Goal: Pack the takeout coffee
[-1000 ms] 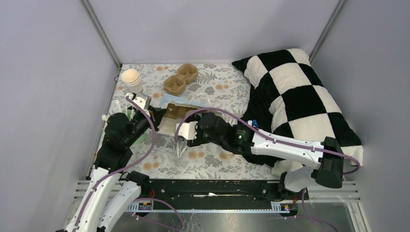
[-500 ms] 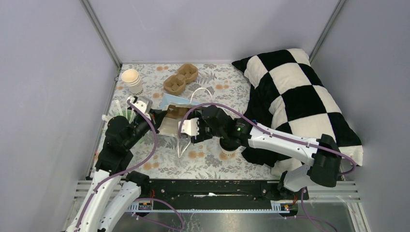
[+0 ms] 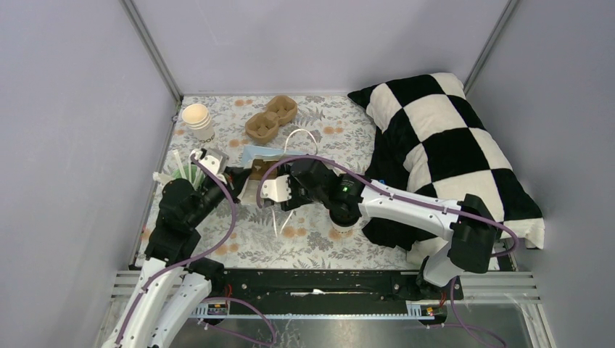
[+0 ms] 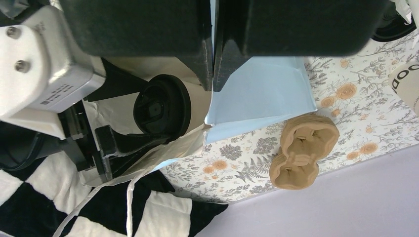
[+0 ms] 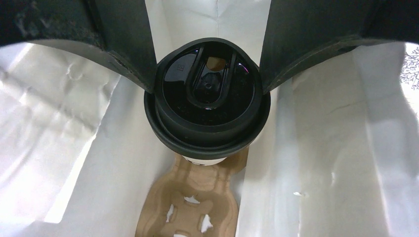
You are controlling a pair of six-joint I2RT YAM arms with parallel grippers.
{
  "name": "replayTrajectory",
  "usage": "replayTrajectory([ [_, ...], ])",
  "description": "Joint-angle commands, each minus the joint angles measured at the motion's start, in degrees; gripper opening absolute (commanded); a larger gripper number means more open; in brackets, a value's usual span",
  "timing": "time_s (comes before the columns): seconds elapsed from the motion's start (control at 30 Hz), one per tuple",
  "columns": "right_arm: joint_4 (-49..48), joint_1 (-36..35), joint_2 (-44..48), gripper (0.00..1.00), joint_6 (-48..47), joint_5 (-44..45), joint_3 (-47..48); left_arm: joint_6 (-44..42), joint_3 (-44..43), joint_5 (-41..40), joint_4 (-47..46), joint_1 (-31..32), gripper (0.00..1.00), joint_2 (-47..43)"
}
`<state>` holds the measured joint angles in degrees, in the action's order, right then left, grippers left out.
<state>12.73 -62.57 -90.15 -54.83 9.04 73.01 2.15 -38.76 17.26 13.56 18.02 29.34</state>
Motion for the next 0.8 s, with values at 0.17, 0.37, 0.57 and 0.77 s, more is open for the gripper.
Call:
replayTrajectory([
  [0.17, -1.7, 1.0, -0.7, 0.36, -1.4, 4.1, 0.0, 1.3, 1.2, 0.8, -3.3, 0.7, 0.00, -1.5],
  [0.37, -2.0, 2.0, -2.7, 0.36, -1.8, 2.2, 0.8, 1.0, 1.8, 0.5, -3.1, 1.1, 0.00, -1.9],
  [0.57, -2.2, 2.9, -3.0, 0.35, -0.9, 1.3, -0.3, 0.6, 1.8, -0.2, -2.4, 1.0, 0.00, -2.4],
  [0.77, -6.1, 3.3, -4.1, 0.36, -0.3, 0.2, -0.7, 1.0, 1.9, -0.1, -2.1, 1.1, 0.00, -2.4],
])
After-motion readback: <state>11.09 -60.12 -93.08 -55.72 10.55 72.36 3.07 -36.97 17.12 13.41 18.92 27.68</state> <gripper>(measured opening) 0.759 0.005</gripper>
